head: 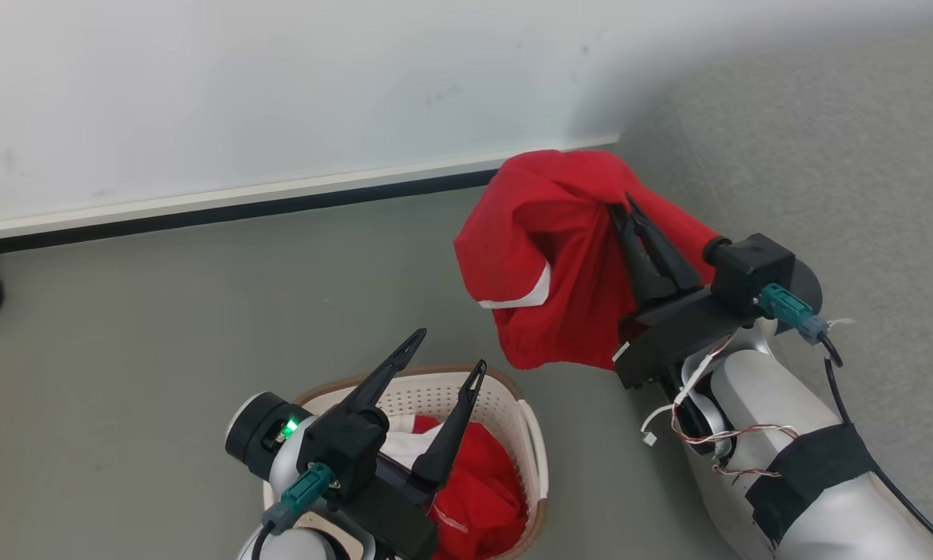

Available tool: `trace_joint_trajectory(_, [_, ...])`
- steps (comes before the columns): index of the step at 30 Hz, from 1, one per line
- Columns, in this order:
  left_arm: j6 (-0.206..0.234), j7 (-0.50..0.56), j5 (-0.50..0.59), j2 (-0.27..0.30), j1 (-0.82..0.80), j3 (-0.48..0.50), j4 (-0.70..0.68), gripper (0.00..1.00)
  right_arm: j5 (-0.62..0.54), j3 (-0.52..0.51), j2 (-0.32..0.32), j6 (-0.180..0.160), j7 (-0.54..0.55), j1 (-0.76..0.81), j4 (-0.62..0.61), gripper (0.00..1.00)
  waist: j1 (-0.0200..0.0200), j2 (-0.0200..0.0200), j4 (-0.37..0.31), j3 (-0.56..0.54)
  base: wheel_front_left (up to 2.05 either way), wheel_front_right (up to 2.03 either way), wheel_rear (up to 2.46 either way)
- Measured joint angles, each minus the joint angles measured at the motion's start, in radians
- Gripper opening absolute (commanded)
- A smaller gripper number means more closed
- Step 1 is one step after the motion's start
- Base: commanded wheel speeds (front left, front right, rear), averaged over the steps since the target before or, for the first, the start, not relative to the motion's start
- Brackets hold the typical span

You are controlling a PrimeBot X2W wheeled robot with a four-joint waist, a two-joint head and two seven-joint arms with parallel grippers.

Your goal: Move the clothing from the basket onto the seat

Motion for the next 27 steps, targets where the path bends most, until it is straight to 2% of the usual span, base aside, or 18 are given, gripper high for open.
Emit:
trace_joint_trajectory(14, [-0.001, 0.028, 0.03, 0.036, 0.0, -0.001, -0.048, 1.0, -0.001, -0.069, -0.014, -0.031, 0.0, 0.032, -0.023, 0.0, 0.0, 0.0, -0.144, 0.043, 0.0, 0.0, 0.0])
trace_joint_trajectory(27, [-0.001, 0.068, 0.049, 0.06, -0.003, -0.007, -0.068, 1.0, -0.002, -0.138, -0.014, -0.044, 0.0, 0.077, -0.038, 0.0, 0.0, 0.0, -0.287, 0.083, 0.0, 0.0, 0.0])
